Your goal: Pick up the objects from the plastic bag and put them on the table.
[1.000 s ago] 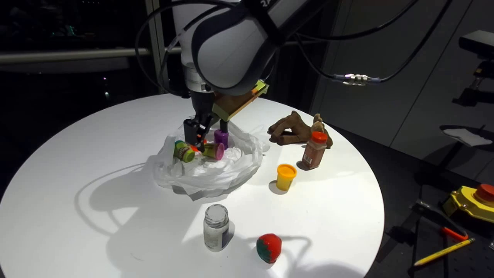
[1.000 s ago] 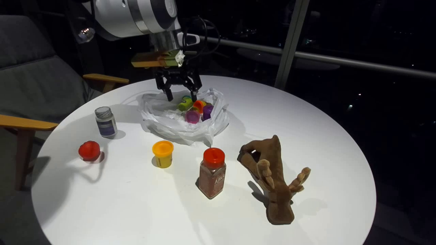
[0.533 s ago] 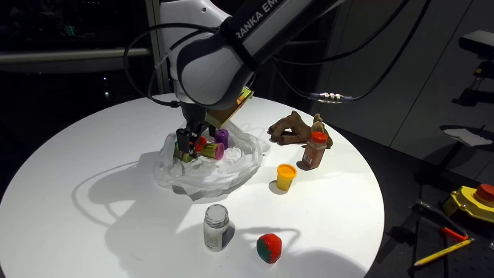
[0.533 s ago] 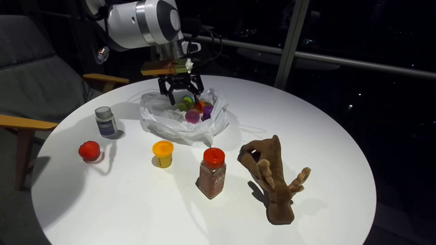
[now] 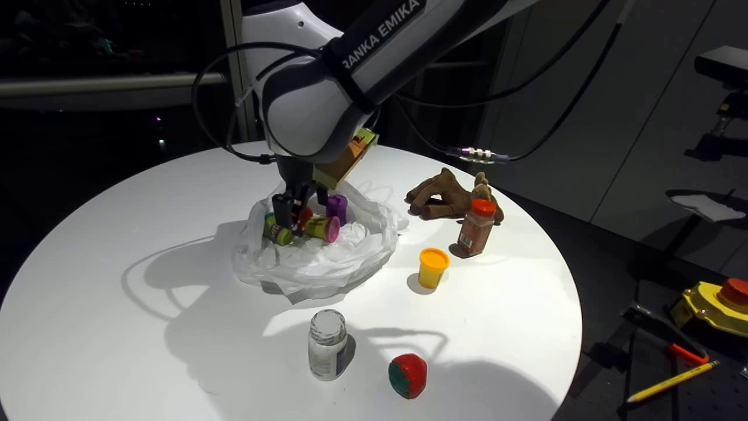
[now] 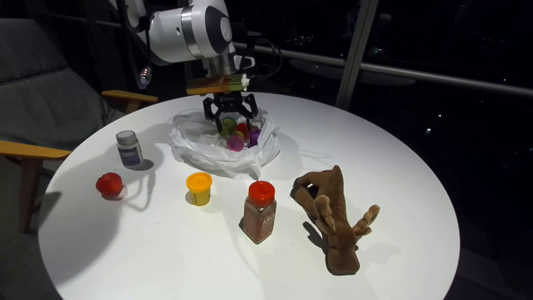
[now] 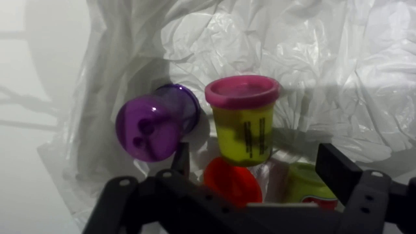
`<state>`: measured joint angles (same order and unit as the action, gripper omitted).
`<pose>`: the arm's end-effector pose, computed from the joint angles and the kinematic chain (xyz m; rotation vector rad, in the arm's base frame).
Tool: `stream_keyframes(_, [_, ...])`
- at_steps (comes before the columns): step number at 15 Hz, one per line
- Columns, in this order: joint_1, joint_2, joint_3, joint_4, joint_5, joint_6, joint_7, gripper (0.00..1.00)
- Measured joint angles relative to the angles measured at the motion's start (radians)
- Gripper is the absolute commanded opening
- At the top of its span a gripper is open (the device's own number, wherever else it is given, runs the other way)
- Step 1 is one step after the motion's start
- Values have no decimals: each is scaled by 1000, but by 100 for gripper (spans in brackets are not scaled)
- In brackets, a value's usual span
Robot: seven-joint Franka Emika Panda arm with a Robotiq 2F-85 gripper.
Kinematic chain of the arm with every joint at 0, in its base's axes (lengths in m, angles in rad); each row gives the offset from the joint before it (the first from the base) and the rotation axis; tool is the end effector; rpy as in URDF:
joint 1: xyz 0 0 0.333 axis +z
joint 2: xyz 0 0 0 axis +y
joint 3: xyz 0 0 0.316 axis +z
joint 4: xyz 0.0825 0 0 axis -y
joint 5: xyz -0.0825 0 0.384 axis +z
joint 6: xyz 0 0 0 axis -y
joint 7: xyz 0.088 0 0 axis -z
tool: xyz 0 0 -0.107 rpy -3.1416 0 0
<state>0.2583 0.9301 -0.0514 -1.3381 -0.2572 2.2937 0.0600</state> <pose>0.7249 0.1552 0.1690 2.8691 0.4875 0.0820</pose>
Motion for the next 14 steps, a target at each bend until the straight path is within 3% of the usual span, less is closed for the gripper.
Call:
stream_keyframes(6, [-41, 31, 41, 44, 22, -57, -43, 100])
stream_keyframes(7, [-44, 39, 47, 53, 27, -67, -48, 94])
stream_keyframes(8, [-46, 46, 50, 61, 31, -74, -51, 74])
stream_keyframes(14, [-50, 82, 55, 107, 41, -109, -56, 28])
